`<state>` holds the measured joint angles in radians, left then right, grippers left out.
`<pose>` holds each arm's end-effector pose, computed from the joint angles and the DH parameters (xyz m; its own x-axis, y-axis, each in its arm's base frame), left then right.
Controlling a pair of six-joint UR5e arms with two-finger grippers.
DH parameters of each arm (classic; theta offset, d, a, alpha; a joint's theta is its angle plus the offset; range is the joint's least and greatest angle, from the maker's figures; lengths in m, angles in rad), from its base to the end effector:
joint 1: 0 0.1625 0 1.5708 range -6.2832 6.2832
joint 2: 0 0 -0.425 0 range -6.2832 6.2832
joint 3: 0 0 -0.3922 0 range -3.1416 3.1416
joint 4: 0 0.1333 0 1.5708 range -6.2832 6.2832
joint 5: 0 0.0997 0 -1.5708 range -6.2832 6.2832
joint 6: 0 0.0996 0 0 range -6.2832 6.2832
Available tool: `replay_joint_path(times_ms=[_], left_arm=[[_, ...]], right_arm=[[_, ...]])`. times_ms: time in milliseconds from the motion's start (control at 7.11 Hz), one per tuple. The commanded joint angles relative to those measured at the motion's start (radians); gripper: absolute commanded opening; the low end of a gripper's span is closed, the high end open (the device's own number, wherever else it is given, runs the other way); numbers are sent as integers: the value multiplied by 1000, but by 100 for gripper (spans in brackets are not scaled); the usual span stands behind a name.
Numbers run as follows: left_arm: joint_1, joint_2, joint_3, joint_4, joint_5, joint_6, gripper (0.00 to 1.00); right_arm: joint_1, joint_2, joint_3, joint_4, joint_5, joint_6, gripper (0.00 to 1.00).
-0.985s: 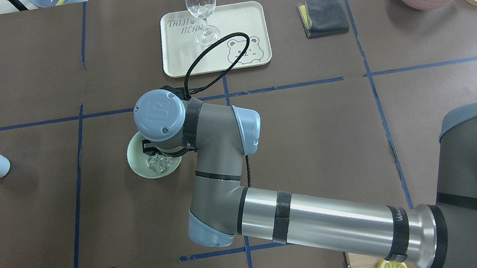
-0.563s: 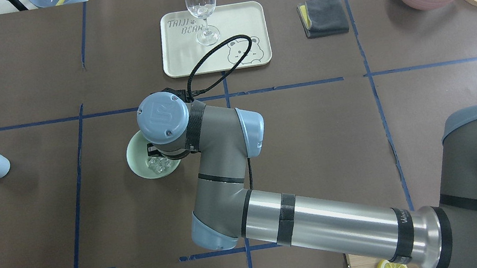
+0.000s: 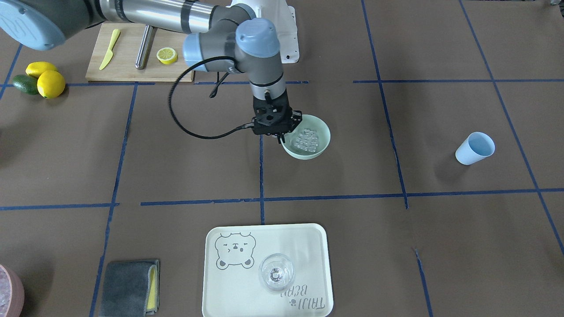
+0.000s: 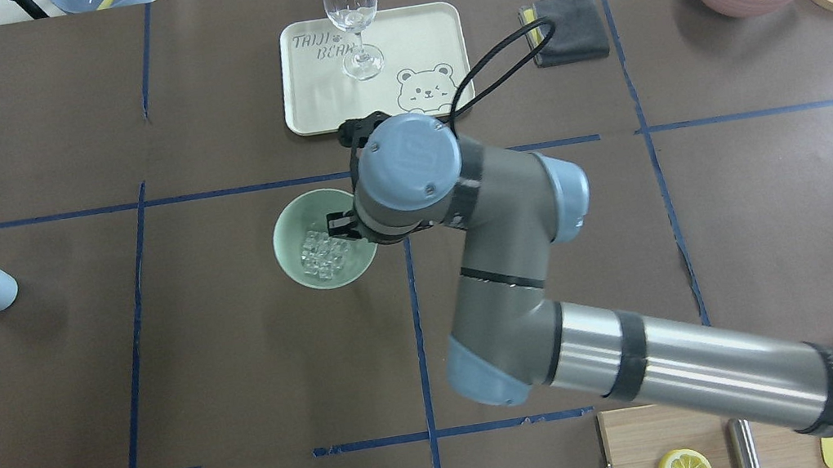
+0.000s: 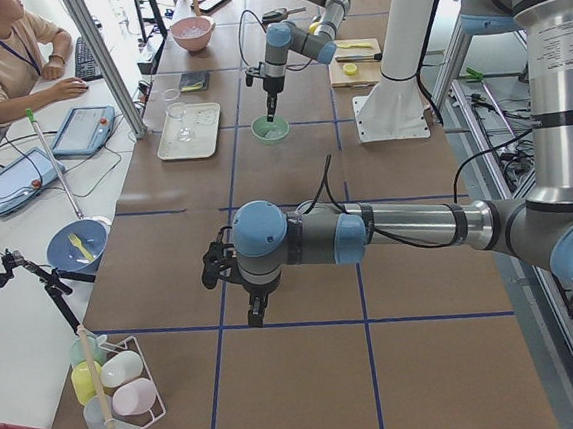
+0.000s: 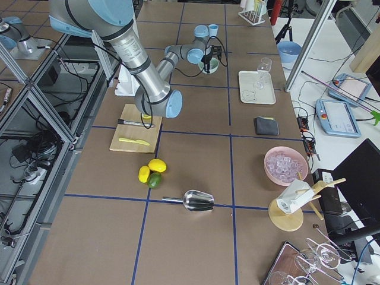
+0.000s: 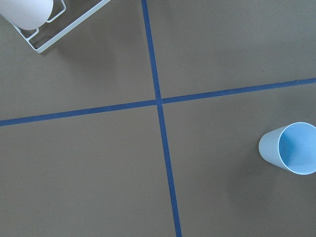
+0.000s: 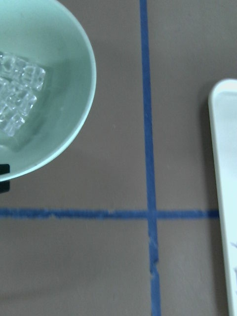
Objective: Pour ice into bowl
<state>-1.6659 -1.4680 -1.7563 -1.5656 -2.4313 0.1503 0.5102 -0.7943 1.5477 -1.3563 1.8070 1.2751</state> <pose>-0.1004 -0.4441 0.6099 0.6615 0.1452 -0.7358 -0.0044 0.9818 0.1897 -0.5748 -0.4477 0.1702 0.5627 -0.0098 0.8266 -0.1491 0.9823 0.1131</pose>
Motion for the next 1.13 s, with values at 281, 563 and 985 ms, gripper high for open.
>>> replay_joint_path(times_ms=[281,563,985], left_arm=[[2,2,15,-31,0,0,100],[2,2,14,-31,0,2,100],[3,2,14,-33,0,2,100]], right_arm=[[340,-499,273,11,343,-438,0],[425,-661,259,50,348,-621,0],[491,-842,123,433,463,-637,0]])
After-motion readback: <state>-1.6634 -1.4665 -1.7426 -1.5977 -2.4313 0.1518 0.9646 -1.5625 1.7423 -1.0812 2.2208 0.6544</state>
